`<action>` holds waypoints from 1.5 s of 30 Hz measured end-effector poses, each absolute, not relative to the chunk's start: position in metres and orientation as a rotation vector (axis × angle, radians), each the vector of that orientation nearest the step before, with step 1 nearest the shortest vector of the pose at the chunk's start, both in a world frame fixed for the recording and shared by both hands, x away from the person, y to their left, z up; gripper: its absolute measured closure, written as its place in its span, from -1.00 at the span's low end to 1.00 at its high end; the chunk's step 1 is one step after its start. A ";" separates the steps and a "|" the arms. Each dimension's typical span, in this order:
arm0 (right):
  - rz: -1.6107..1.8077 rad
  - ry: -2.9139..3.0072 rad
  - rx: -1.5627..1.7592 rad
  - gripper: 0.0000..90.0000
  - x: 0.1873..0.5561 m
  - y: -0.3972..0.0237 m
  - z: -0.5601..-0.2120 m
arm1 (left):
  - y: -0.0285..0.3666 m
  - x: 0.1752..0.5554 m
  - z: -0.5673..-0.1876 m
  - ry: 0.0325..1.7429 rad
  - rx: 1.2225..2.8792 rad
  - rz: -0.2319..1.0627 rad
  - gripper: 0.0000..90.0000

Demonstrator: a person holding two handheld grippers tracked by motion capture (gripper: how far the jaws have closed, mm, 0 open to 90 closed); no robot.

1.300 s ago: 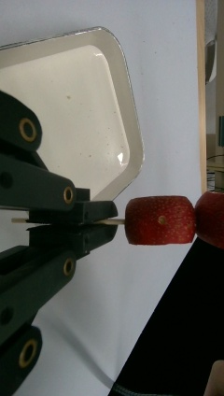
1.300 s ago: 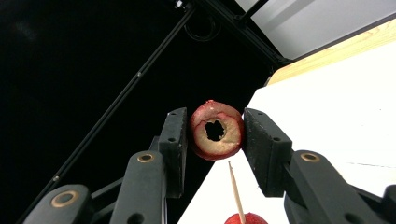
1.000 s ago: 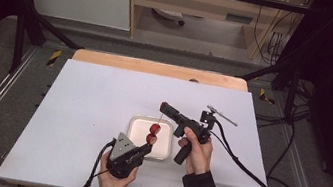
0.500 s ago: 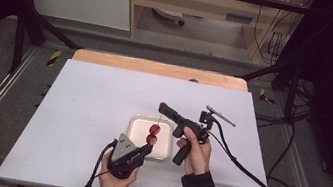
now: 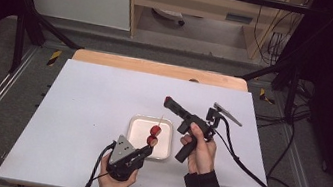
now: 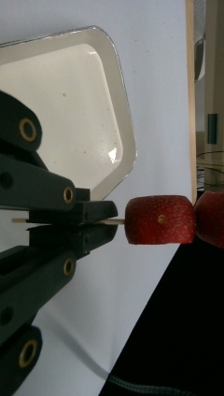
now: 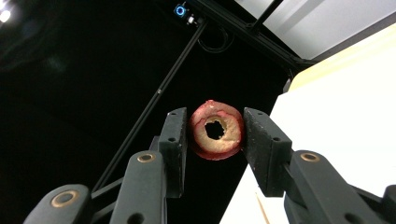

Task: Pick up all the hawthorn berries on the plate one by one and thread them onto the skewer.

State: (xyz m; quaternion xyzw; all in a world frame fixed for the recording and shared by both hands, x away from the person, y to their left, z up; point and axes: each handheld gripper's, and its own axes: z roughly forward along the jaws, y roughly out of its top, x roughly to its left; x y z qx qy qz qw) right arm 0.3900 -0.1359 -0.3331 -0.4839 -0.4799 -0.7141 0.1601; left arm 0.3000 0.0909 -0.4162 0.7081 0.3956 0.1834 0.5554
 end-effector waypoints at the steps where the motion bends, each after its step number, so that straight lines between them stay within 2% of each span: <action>1: -2.043 -1.363 -1.384 0.37 0.390 -0.136 -0.333 | 0.092 0.300 -0.415 0.933 1.666 0.438 0.97; 45: -2.012 -1.299 -1.352 0.37 0.391 -0.131 -0.338 | 0.083 0.305 -0.403 0.927 1.619 0.397 0.97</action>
